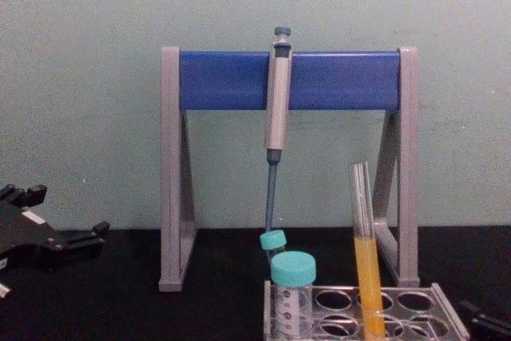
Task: Pick up the test tube from the test tube rack, shake it, then place it back into the test tube rack.
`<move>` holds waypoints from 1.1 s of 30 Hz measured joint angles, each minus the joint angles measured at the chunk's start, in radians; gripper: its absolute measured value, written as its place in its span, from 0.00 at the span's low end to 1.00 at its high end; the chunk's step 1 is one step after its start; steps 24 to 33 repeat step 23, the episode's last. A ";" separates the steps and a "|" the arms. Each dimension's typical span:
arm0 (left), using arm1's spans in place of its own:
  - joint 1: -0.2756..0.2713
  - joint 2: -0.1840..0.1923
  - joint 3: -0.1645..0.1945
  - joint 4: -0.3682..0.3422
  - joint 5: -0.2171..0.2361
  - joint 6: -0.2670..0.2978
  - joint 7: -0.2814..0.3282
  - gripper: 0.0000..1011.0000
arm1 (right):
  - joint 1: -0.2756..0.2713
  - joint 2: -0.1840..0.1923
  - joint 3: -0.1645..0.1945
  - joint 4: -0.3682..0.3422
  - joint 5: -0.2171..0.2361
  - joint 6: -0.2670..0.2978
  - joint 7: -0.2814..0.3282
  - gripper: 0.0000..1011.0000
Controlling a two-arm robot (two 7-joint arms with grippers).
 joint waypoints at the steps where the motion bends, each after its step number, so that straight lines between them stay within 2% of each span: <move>1: 0.000 0.000 0.000 0.000 0.000 0.000 0.000 0.99 | 0.000 0.000 0.000 0.000 0.000 0.000 0.000 0.99; 33: 0.000 0.000 0.000 0.000 0.000 0.000 0.000 0.99 | 0.000 0.000 0.000 0.000 0.001 -0.001 -0.001 0.99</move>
